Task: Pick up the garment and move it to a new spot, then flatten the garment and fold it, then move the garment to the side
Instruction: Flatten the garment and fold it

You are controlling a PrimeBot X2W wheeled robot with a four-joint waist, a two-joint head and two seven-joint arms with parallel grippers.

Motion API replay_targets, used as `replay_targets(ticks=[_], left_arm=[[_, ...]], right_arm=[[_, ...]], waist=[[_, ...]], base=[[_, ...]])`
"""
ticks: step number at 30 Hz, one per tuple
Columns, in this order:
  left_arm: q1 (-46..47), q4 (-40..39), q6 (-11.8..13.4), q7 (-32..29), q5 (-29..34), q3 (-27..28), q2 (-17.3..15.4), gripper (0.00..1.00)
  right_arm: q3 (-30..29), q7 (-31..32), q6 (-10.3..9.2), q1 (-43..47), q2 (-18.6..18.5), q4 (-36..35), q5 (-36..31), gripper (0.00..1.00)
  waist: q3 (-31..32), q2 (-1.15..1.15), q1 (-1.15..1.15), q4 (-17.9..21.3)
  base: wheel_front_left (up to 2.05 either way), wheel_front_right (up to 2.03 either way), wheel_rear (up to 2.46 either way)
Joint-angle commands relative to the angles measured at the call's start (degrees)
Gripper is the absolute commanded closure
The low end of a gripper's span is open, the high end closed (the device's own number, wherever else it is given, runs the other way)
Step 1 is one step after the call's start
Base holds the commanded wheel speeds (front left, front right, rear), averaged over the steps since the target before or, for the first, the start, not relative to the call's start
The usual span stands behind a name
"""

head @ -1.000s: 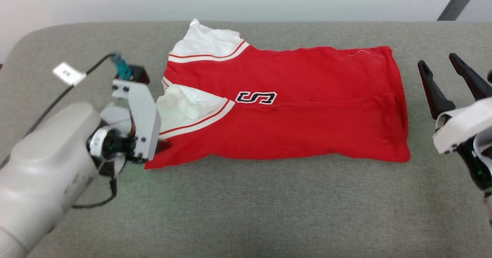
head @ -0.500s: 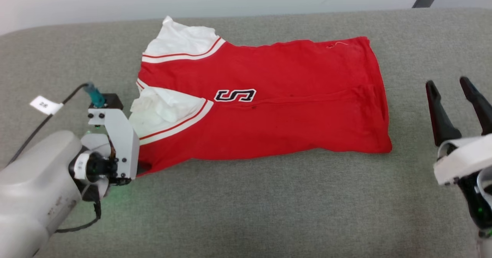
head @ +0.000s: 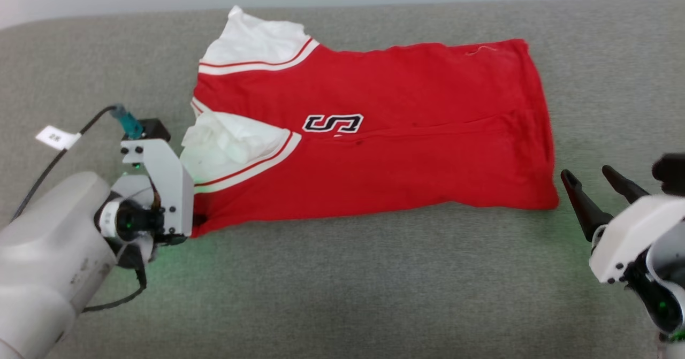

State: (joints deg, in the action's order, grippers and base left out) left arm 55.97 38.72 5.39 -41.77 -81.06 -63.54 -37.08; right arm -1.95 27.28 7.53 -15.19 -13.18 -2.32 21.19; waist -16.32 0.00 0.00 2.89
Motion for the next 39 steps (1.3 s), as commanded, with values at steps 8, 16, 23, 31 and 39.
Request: replay_targets(ticks=[8,16,23,31,39], left_arm=[[-0.72,2.23,-1.64,1.10,1.06,-1.28,4.58,1.00],[0.13,3.87,-2.80,1.54,1.46,-1.36,6.04,1.00],[0.16,4.84,-3.57,0.71,1.33,-1.48,5.86,1.00],[1.57,1.63,-2.73,-1.62,1.70,-1.53,2.24,1.00],[2.70,-7.16,0.53,-3.15,2.71,-1.40,-2.28,1.00]], right_arm=[[1.09,8.17,-0.09,-7.22,-1.57,10.04,-0.17,0.00],[4.03,14.19,-0.08,-12.11,-1.33,20.45,0.37,0.19],[4.65,14.19,-0.10,-14.22,-2.77,23.39,0.22,1.00],[4.05,15.25,-0.14,-15.00,-5.26,21.63,0.28,1.00],[4.60,20.17,-0.11,-12.58,-7.96,16.18,2.43,1.00]], waist=[[-2.96,0.00,0.00,-3.06],[-4.15,0.00,0.00,-4.54],[-3.72,0.00,0.00,-5.03],[-1.60,0.00,0.00,-5.57],[1.05,0.00,0.00,-6.35]], base=[[0.00,0.00,0.00],[0.00,0.00,0.00],[0.00,0.00,0.00],[0.00,0.00,0.00],[0.00,0.00,0.00]])
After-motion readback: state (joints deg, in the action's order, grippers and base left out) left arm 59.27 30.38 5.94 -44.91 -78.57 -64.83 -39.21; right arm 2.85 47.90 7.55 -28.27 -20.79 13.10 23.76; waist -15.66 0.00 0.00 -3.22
